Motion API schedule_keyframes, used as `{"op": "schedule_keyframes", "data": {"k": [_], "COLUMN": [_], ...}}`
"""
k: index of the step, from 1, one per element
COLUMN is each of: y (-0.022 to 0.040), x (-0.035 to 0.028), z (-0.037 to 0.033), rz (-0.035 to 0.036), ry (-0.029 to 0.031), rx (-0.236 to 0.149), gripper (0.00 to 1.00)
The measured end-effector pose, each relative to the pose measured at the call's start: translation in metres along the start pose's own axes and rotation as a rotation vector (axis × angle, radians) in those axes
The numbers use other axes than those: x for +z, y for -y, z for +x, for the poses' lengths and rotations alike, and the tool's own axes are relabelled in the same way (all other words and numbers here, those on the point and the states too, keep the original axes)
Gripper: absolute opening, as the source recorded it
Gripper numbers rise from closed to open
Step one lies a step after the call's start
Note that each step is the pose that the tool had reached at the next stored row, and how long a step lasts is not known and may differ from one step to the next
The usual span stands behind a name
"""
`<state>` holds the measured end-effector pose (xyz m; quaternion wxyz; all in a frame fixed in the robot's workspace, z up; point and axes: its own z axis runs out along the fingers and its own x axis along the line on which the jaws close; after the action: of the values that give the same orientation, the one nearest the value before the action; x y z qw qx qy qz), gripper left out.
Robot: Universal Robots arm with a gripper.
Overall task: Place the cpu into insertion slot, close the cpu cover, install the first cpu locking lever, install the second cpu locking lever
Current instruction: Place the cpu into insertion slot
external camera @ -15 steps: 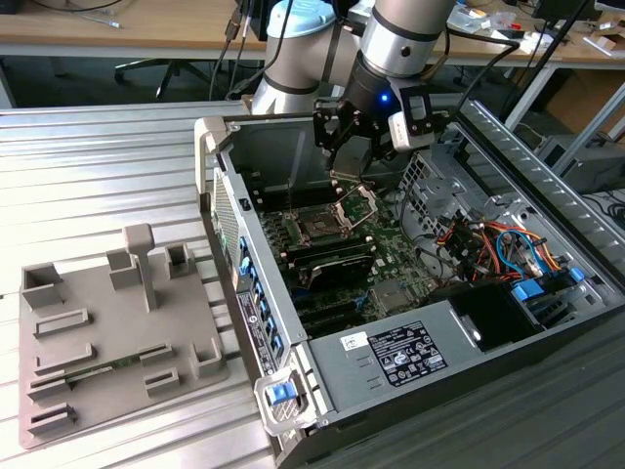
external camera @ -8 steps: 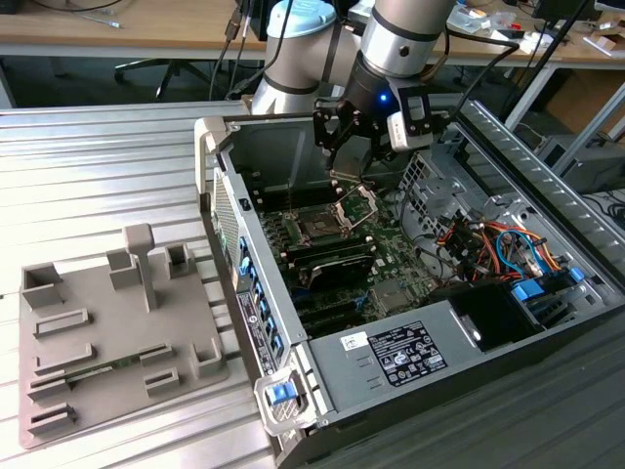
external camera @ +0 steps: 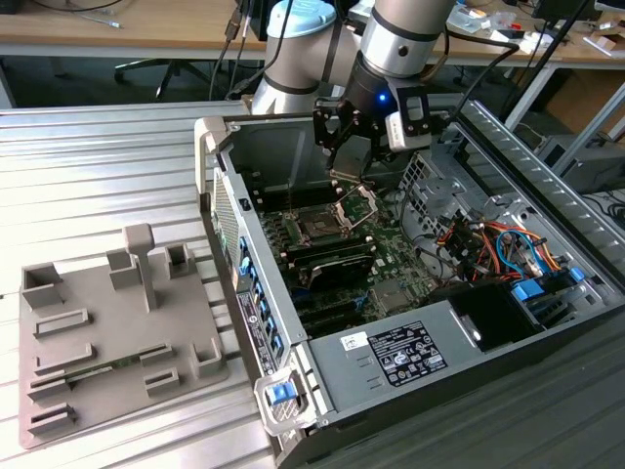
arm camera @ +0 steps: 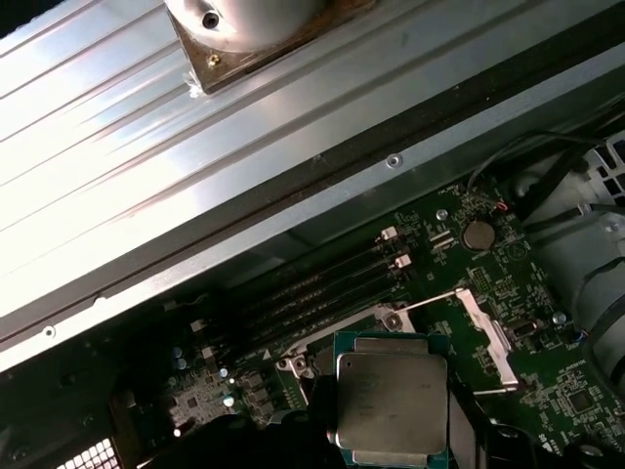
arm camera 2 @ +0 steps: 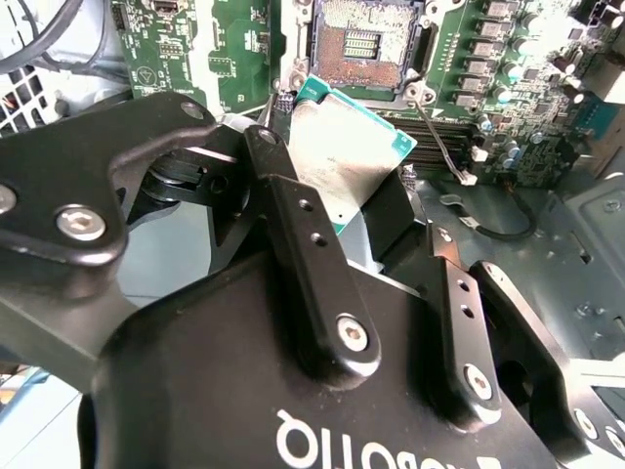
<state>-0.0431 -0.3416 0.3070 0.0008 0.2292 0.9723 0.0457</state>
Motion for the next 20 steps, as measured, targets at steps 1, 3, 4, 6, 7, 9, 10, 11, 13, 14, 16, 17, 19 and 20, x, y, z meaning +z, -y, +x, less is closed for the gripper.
{"op": "schedule_keyframes", "data": {"k": [1, 3, 4, 6, 7, 9, 10, 11, 13, 14, 16, 17, 19, 20], "y": [0.0, 0.0, 0.0, 0.0, 0.0, 0.0, 0.0, 0.0, 0.0, 0.0, 0.0, 0.0, 0.0, 0.0], "x": [0.0, 0.0, 0.0, 0.0, 0.0001, 0.0001, 0.0001, 0.0001, 0.0001, 0.0001, 0.0002, 0.0002, 0.0001, 0.0002], "z": [0.0, 0.0, 0.0, 0.0, 0.0, 0.0, 0.0, 0.0, 0.0, 0.0, 0.0, 0.0, 0.0, 0.0], "rz": [-0.0001, -0.0002, -0.0002, -0.0005, -0.0005, -0.0007, -0.0008, -0.0008, -0.001, -0.001, -0.0013, -0.0014, -0.0015, -0.0016], "ry": [0.0003, 0.0009, 0.0012, 0.0021, 0.0024, 0.0031, 0.0034, 0.0037, 0.0044, 0.0046, 0.0057, 0.0062, 0.0071, 0.0073], "rx": [0.004, 0.01, 0.013, 0.024, 0.027, 0.035, 0.038, 0.041, 0.048, 0.052, 0.064, 0.07, 0.078, 0.081], "gripper": [0.55, 0.55, 0.55, 0.55, 0.55, 0.55, 0.55, 0.55, 0.55, 0.55, 0.55, 0.55, 0.55, 0.55]}}
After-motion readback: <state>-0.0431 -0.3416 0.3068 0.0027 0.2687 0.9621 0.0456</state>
